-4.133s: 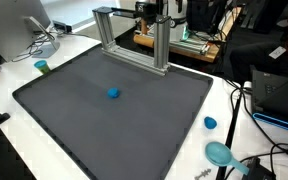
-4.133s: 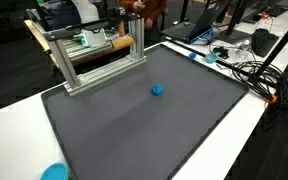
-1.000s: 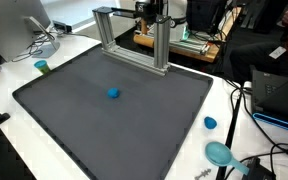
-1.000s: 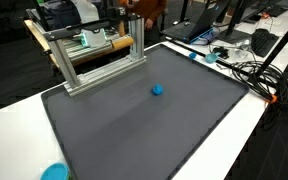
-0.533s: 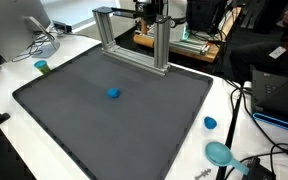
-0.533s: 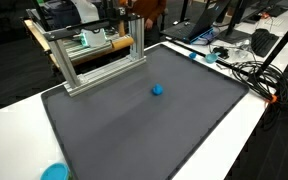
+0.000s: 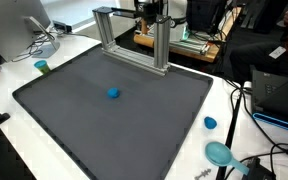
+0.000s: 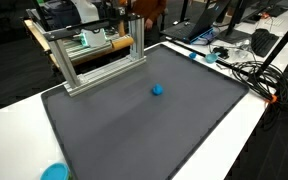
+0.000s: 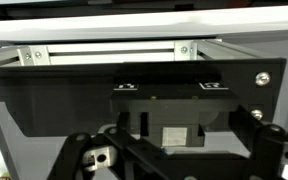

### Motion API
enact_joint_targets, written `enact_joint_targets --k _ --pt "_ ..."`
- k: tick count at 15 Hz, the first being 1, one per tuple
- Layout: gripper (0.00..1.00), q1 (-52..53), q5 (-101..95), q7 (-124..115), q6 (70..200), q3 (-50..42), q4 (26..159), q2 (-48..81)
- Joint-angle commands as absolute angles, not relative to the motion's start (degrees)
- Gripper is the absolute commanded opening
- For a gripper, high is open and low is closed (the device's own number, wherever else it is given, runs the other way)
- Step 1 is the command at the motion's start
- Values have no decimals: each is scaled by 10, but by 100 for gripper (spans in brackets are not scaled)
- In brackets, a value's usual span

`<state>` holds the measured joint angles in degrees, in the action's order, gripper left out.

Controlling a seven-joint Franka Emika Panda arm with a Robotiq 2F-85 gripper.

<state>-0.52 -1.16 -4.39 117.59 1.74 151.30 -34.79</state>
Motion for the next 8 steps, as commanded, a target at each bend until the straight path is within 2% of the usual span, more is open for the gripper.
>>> enact_joint_targets --k 1,6,7,8 --pt "100 2 3 -30 1185 7 1530 -365" --pt "97 -1 8 -41 1177 6 1531 -365" --pt "94 -1 11 -41 1172 5 1529 -362" --pt "96 -3 13 -50 1163 7 1525 -358"
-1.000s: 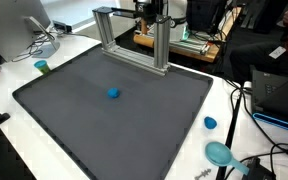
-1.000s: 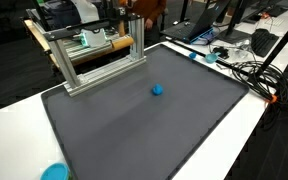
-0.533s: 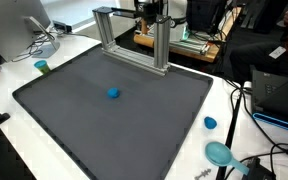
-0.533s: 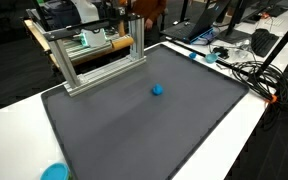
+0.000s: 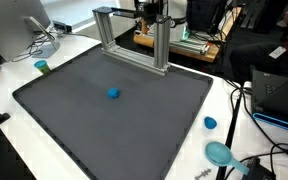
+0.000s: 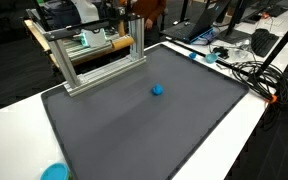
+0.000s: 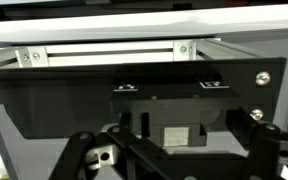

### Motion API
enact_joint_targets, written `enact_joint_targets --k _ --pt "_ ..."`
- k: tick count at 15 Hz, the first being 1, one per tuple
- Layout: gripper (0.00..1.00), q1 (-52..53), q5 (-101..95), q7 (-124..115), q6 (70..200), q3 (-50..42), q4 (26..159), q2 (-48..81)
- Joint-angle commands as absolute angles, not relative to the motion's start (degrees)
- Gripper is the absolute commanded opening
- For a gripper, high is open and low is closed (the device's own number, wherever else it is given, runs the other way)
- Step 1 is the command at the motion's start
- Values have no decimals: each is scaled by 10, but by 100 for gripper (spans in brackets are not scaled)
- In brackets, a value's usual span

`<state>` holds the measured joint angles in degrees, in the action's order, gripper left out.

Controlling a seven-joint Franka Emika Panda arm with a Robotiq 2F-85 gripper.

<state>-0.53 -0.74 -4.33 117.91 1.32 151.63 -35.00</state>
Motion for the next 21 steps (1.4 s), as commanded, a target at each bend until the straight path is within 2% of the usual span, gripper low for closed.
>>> enact_joint_targets --k 1,2,4,11,16,21 --pt "97 -5 14 -56 1164 9 1526 -358" --pt "100 -4 14 -57 1164 10 1526 -357" --pt "100 -4 15 -56 1168 10 1529 -359" --pt "84 -7 6 -66 1196 18 1542 -364" --pt "86 -20 -18 -104 1219 36 1556 -373" --pt "79 -25 -29 -115 1236 42 1569 -386"
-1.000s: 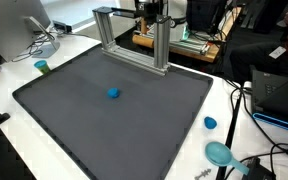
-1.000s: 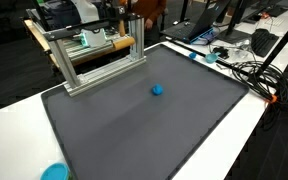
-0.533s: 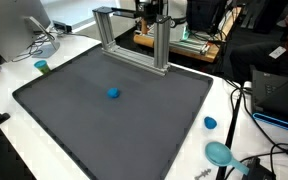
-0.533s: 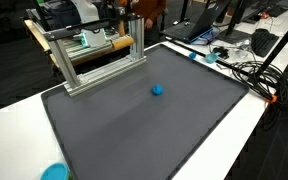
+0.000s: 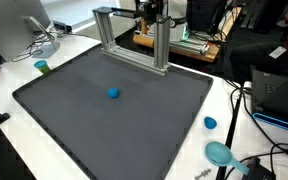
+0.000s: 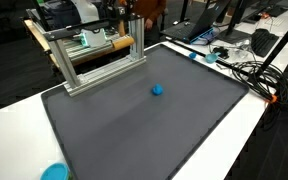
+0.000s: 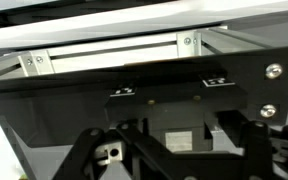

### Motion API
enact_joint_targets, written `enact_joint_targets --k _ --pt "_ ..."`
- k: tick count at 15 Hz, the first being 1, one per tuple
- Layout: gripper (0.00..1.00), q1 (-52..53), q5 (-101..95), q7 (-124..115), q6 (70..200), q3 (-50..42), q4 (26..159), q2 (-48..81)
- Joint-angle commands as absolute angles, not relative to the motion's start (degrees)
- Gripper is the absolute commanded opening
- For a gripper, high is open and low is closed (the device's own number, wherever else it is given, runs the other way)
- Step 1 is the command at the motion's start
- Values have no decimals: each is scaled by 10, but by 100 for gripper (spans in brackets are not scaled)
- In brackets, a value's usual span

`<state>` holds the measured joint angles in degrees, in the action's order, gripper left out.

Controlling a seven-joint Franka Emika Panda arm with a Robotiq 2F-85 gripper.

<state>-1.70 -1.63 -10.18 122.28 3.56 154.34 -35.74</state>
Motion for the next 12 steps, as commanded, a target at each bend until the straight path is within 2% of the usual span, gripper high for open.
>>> enact_joint_targets --k 1,4,6,9,11,12 --pt "78 -25 -29 -111 1239 40 1572 -390" --pt "71 -24 -28 -102 1245 36 1579 -397" --pt "73 -21 -25 -96 1252 34 1583 -402" --pt "87 -12 -16 -67 1260 21 1587 -403" --pt "90 -10 -12 -54 1270 15 1591 -404" --pt "87 -10 -11 -47 1268 11 1571 -388"
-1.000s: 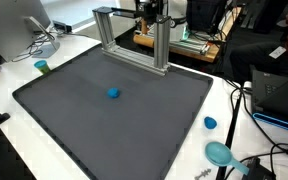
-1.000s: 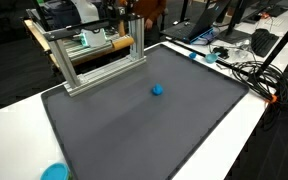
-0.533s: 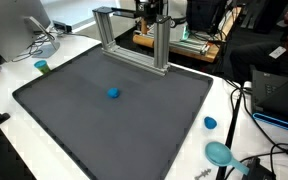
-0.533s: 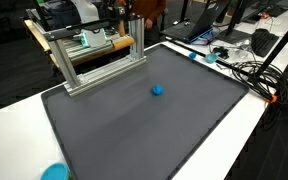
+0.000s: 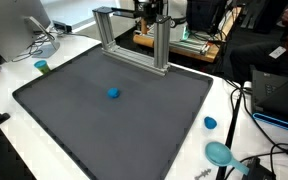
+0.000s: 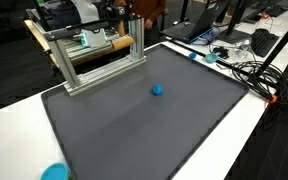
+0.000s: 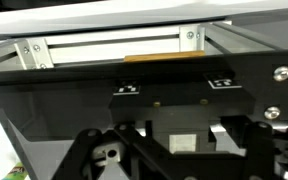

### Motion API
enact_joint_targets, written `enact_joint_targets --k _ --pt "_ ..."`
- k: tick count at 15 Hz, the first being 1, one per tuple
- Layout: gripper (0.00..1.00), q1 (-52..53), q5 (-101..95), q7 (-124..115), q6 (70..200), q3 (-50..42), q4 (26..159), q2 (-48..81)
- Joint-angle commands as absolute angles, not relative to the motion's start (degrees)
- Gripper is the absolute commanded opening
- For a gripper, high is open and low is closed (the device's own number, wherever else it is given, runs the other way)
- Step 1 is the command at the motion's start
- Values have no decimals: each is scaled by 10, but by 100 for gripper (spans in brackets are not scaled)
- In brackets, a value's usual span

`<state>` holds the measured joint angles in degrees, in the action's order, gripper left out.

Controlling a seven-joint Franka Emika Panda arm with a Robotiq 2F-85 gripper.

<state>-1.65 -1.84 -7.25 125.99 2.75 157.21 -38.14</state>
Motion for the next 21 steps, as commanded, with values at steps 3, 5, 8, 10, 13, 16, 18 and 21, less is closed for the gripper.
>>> enact_joint_targets --k 3,5,8,10,13,16,18,21 --pt "77 -10 -7 -35 1276 3 1573 -392" --pt "77 -12 -9 -31 1272 0 1578 -401" --pt "79 -15 -14 -32 1260 1 1574 -407" --pt "84 -14 -13 -30 1246 1 1574 -415" --pt "86 -14 -15 -32 1224 3 1574 -423" --pt "79 -11 -15 -27 1207 4 1574 -427" --pt "72 -10 -15 -23 1207 5 1579 -433" --pt "55 -6 -15 -22 1211 9 1582 -432"
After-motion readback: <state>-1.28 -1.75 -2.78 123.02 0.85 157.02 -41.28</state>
